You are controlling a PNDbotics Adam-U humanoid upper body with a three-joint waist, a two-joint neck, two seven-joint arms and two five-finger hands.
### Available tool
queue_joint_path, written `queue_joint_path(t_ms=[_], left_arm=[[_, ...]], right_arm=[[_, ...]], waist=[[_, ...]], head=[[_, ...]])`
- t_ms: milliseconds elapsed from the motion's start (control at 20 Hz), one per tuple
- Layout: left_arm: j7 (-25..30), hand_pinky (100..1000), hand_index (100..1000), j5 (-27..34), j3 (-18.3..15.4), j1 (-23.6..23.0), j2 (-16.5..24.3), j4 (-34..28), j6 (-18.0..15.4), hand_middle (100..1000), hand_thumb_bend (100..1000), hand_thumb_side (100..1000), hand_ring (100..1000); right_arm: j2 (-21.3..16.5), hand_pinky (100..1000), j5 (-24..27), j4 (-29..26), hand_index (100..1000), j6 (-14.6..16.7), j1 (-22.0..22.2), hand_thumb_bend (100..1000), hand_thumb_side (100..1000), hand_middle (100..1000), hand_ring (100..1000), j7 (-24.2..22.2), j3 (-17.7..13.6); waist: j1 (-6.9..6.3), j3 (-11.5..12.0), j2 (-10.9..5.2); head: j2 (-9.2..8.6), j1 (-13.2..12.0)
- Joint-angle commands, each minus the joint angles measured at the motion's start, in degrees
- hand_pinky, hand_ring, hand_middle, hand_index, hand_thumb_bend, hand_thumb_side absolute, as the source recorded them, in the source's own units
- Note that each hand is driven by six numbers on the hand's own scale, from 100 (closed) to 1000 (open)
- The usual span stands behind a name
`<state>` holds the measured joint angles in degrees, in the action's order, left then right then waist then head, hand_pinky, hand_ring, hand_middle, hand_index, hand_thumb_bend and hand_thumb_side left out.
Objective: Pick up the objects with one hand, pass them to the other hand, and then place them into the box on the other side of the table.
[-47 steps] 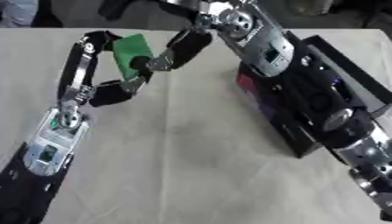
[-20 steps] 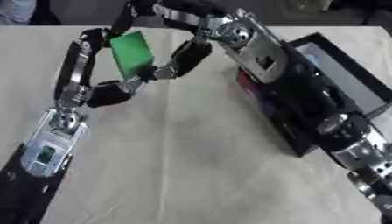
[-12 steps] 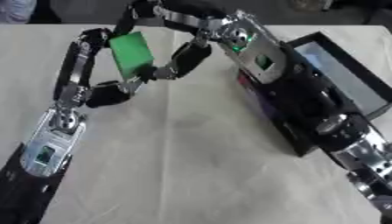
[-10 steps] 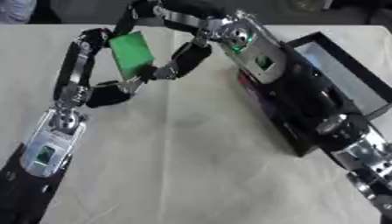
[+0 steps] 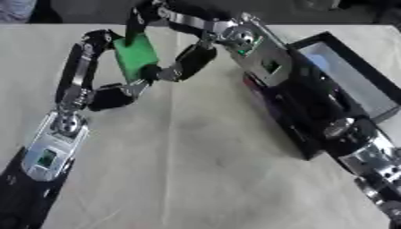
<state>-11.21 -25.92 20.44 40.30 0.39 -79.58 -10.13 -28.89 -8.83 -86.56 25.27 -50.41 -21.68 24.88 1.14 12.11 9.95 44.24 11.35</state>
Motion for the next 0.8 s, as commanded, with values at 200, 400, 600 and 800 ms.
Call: queue_joint_path(t_ms=[200,400,600,800], left_arm=[[-0.3,746,580,-1.0,0.3,1.0,-0.4,-0.9,-0.3,506,514,212,650],[0.2,774,724,-2.2,0.4,1.1,-0.3,-0.9,-0.6,576,688,290,720],[1.2,784,776,-3.8,0.4,1.1,-0.3,-0.9,-0.6,605,744,330,744],[1.3,791,811,-4.7,0.2,1.0,-0.4,-0.7,-0.1,615,803,383,754]], right_arm=[[-1.4,834,1.8,-1.3,602,0.4,-0.8,138,100,368,627,-1.7,-0.3],[-1.7,836,3.2,-1.9,608,0.4,-0.9,112,100,364,625,-2.7,-0.5],[-1.9,837,4.2,-2.5,614,-0.1,-0.9,100,100,361,624,-3.6,-0.7],[-2.1,838,4.9,-3.0,618,-0.5,-0.8,100,100,360,622,-4.0,-0.8]], waist=[[-0.25,-0.1,-0.36],[-0.31,-0.2,-0.44],[-0.38,-0.3,-0.49],[-0.44,-0.5,-0.48]], head=[[-0.12,0.3],[-0.12,0.3],[-0.12,0.2],[-0.12,0.2]])
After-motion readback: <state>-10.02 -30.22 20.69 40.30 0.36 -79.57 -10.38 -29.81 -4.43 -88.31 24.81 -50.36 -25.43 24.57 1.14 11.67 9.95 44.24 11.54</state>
